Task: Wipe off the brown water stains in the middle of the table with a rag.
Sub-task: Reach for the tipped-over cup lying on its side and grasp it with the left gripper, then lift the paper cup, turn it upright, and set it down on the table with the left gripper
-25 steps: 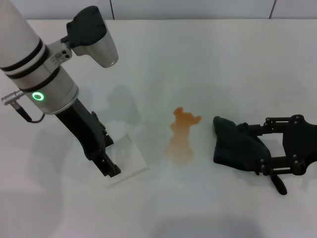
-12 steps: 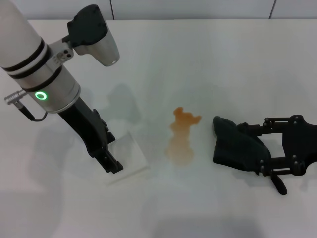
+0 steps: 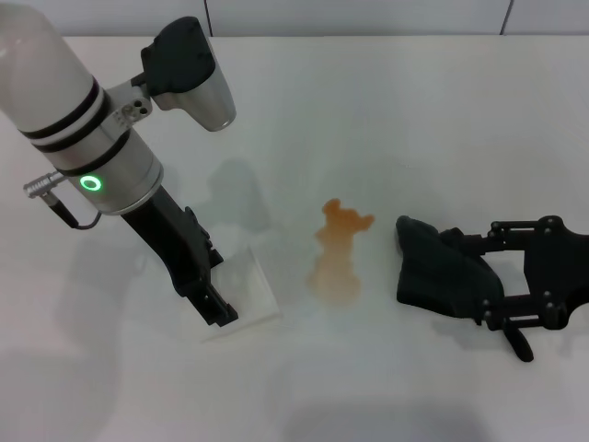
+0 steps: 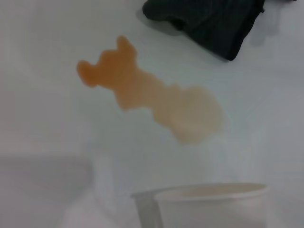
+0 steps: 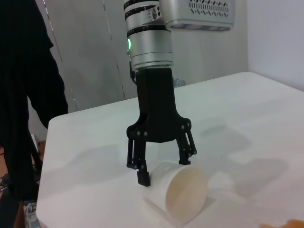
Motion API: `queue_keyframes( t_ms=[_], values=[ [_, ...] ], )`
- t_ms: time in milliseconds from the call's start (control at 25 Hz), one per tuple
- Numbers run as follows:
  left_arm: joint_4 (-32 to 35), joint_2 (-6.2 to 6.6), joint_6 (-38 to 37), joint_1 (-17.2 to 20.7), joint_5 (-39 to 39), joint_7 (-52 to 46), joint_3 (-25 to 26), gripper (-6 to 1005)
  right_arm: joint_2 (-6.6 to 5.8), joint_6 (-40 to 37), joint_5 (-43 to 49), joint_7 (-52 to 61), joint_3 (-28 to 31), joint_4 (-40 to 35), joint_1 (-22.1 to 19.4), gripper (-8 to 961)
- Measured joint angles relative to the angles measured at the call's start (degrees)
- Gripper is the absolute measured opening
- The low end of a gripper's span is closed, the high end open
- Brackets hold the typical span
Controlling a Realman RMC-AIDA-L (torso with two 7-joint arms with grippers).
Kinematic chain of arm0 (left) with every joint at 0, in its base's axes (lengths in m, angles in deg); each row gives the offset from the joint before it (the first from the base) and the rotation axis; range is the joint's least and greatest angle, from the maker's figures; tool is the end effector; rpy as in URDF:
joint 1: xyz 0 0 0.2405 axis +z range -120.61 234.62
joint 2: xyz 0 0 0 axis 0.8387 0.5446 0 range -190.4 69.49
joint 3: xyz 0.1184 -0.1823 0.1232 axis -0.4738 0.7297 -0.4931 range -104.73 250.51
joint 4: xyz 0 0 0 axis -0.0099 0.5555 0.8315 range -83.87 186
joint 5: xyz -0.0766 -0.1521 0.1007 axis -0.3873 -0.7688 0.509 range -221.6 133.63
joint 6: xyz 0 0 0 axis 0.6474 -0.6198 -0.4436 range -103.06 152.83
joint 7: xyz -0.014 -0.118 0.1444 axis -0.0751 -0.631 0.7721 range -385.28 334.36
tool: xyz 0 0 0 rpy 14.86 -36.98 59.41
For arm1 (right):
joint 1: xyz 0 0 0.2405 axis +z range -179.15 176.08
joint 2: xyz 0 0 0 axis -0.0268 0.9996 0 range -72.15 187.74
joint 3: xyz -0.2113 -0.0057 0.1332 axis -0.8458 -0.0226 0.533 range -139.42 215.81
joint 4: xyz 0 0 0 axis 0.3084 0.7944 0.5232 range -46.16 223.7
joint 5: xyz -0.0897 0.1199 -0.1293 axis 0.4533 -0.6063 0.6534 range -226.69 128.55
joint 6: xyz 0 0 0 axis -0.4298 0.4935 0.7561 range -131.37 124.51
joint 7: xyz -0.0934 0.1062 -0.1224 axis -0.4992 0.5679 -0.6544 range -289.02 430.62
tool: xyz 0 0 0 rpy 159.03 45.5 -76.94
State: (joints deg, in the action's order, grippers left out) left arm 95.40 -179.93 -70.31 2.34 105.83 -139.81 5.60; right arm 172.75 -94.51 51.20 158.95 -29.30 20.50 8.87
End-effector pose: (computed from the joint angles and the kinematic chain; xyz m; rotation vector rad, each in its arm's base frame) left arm -0.1863 0.3432 -0.0729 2.9312 0.4876 -0.6872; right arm 0.2300 0.2718 -0.0041 -2.8618 0.3825 0.5011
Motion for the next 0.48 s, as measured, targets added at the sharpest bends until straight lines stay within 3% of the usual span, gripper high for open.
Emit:
queue_keyframes(
  t_ms=[480],
  values=[
    [0.0,0.04,0.3,0.0,0.0,-0.1,-0.1,875,0.0,-0.7,-0.1,0.0,0.1,0.1,-0.2,721]
  ],
)
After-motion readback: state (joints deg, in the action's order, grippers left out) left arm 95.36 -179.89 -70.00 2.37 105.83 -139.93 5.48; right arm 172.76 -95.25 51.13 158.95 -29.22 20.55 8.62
